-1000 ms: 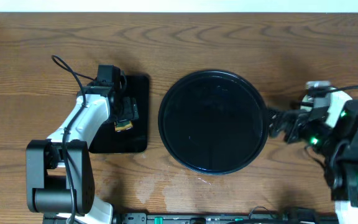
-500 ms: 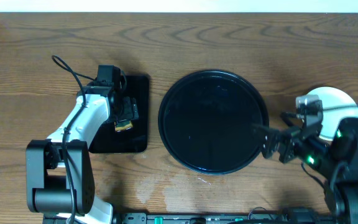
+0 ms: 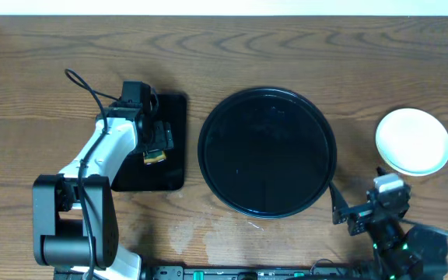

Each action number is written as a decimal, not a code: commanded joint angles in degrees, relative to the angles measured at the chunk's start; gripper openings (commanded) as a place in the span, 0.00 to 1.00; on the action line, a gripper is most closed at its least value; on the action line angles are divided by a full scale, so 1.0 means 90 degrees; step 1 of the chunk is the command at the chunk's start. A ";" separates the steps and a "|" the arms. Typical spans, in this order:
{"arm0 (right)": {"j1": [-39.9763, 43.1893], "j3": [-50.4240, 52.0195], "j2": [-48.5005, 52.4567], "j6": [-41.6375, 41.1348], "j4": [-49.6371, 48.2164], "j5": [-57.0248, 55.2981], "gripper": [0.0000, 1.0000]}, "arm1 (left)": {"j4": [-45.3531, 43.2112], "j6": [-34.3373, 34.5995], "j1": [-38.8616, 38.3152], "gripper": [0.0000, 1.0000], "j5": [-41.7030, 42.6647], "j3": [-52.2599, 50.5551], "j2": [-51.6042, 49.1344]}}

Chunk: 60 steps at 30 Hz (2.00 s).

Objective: Clean dirty plates on tray and stack at the side

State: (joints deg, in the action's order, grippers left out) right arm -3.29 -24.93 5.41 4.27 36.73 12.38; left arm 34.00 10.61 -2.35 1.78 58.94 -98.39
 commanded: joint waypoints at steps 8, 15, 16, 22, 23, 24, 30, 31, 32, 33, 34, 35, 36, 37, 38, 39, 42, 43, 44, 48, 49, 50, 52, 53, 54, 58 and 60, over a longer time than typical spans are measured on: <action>0.0010 0.1773 -0.0571 0.0002 -0.1909 -0.0432 0.99 | -0.0007 -0.0034 0.0002 0.87 0.0022 -0.0049 -0.0010; 0.0005 0.2749 -0.0571 0.0010 -0.3779 -0.0442 0.99 | -0.0007 -0.0034 0.0002 0.87 0.0022 -0.0049 -0.0010; 0.0005 0.2739 -0.0571 0.0012 -0.3716 -0.0444 0.99 | -0.0007 -0.0034 0.0002 0.87 0.0022 -0.0049 -0.0010; -0.0002 0.2737 -0.0566 0.0010 -0.3701 -0.0444 0.99 | -0.0007 -0.0034 0.0002 0.87 0.0022 -0.0049 -0.0010; -0.0002 0.2737 -0.0566 0.0010 -0.3701 -0.0444 0.99 | -0.0007 -0.0034 0.0002 0.87 0.0022 -0.0049 -0.0010; -0.0002 0.2737 -0.0566 0.0010 -0.3701 -0.0444 0.99 | -0.0007 -0.0034 0.0002 0.87 0.0019 -0.0049 -0.0010; -0.0002 0.2737 -0.0566 0.0010 -0.3701 -0.0444 0.99 | -0.0007 -0.0034 0.0002 0.87 0.0022 -0.0049 -0.0010; -0.0002 0.2737 -0.0566 0.0010 -0.3701 -0.0444 0.99 | -0.0007 -0.0034 0.0002 0.87 0.0019 -0.0049 -0.0010; -0.0002 0.2737 -0.0566 0.0010 -0.3701 -0.0444 0.99 | -0.0007 -0.0034 0.0002 0.87 0.0022 -0.0049 -0.0010; -0.0002 0.2735 -0.0566 0.0010 -0.3701 -0.0444 0.99 | -0.0007 -0.0034 0.0002 0.87 0.0022 -0.0049 -0.0010; -0.0002 0.2737 -0.0566 0.0010 -0.3701 -0.0444 0.99 | -0.0007 -0.0034 0.0002 0.87 0.0022 -0.0049 -0.0010; -0.0002 0.2737 -0.0566 0.0010 -0.3701 -0.0444 0.99 | -0.0007 -0.0034 0.0002 0.87 0.0019 -0.0049 -0.0010; -0.0002 0.2737 -0.0566 0.0010 -0.3701 -0.0444 0.99 | -0.0007 -0.0034 0.0002 0.87 0.0022 -0.0049 -0.0010; -0.0002 0.2737 -0.0566 0.0010 -0.3701 -0.0444 0.99 | -0.0007 -0.0034 0.0002 0.87 0.0022 -0.0049 -0.0010; -0.0002 0.2735 -0.0566 0.0010 -0.3701 -0.0444 0.99 | -0.0007 -0.0034 0.0002 0.87 0.0019 -0.0049 -0.0010; -0.0002 0.2737 -0.0566 0.0010 -0.3701 -0.0444 0.99 | -0.0007 -0.0034 0.0005 0.87 0.0022 -0.0049 -0.0010; -0.0002 0.2737 -0.0566 0.0010 -0.3701 -0.0444 0.99 | -0.0007 -0.0034 0.0022 0.87 0.0019 -0.0049 0.0017; -0.0002 0.2737 -0.0566 0.0010 -0.3701 -0.0444 0.99 | -0.0007 -0.0034 0.0007 0.87 0.0022 -0.0049 0.0029; -0.0002 0.2737 -0.0566 0.0010 -0.3701 -0.0444 0.99 | -0.0007 -0.0063 0.0002 0.87 0.0010 -0.0049 0.0039; -0.0002 0.2735 -0.0566 0.0010 -0.3701 -0.0444 0.99 | -0.0007 -0.0061 0.0041 0.87 -0.0398 -0.0085 0.0083; -0.0002 0.2737 -0.0566 0.0010 -0.3701 -0.0444 0.99 | -0.0010 -0.0058 0.0039 0.87 -0.0396 -0.0202 0.0233; -0.0002 0.2737 -0.0566 0.0010 -0.3701 -0.0444 0.99 | -0.0012 -0.0058 0.0039 0.87 -0.0396 -0.0296 0.0355; -0.0002 0.2737 -0.0566 0.0010 -0.3701 -0.0444 0.99 | -0.0010 -0.0058 0.0039 0.87 -0.0393 -0.0651 0.0828; -0.0002 0.2737 -0.0566 0.0010 -0.3701 -0.0444 0.99 | -0.0005 -0.0061 0.0039 0.87 -0.0396 -0.0840 0.1093; -0.0002 0.2737 -0.0566 0.0010 -0.3701 -0.0444 0.99 | -0.0007 -0.0061 0.0039 0.87 -0.0408 -0.1066 0.1418; -0.0002 0.2737 -0.0566 0.0010 -0.3701 -0.0444 0.99 | -0.0355 -0.0053 0.0039 0.87 -0.0413 -0.1855 0.2856; -0.0002 0.2735 -0.0566 0.0010 -0.3701 -0.0444 0.99 | -0.0816 -0.0053 0.0039 0.87 -0.0410 -0.2261 0.3772</action>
State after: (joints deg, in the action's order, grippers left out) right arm -3.27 -0.58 0.67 4.62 3.53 8.93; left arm 31.22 10.46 -2.28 -1.06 43.00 -74.28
